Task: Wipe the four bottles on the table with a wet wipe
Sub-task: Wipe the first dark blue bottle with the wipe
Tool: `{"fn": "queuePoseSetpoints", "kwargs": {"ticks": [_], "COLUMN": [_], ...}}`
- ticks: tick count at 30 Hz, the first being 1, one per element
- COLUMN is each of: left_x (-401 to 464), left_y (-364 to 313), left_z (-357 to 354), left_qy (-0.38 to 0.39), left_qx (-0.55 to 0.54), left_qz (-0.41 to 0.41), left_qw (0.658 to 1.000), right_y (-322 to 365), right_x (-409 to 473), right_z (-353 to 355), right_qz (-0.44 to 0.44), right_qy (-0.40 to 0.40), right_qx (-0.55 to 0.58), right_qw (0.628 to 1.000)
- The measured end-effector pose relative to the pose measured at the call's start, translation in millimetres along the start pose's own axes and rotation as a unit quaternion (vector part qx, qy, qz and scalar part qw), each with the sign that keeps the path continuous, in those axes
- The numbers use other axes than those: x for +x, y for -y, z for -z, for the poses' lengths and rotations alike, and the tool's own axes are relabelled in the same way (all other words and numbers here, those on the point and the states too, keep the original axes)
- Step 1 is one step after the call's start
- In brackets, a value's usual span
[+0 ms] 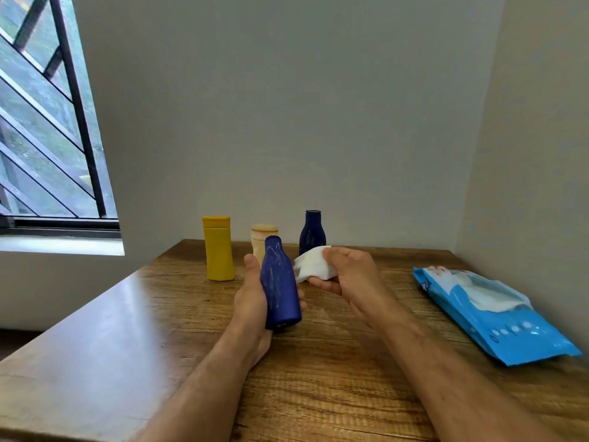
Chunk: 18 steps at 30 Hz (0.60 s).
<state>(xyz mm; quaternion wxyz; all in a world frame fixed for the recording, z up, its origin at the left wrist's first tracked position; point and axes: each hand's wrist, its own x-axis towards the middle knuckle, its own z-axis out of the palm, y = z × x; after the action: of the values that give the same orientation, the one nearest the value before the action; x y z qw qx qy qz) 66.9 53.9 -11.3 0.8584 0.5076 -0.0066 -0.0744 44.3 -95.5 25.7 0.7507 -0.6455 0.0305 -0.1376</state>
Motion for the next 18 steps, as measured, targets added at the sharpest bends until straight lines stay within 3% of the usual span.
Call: {"fn": "queuePoseSetpoints", "kwargs": {"ticks": [5, 13, 18], "left_x": [4.2, -4.8, -6.9], "left_y": [-0.3, -3.0, -2.5], "left_z": [2.1, -2.5, -2.8], "left_qy": [-0.073, -0.021, -0.017], "left_qx": [-0.068, -0.045, -0.02], "left_qz": [0.013, 0.007, 0.008], "left_qw": [0.995, 0.999, 1.0], "right_y": [1.6, -6.8, -7.8], "right_x": [1.8, -2.2, -6.4], "right_z": [4.3, -7.0, -8.7], "right_qz": [0.028, 0.062, 0.06], "right_qy": [0.002, 0.044, 0.108], "right_qx": [0.009, -0.179, -0.215], "right_qw": [1.0, 0.981, 0.969]}}
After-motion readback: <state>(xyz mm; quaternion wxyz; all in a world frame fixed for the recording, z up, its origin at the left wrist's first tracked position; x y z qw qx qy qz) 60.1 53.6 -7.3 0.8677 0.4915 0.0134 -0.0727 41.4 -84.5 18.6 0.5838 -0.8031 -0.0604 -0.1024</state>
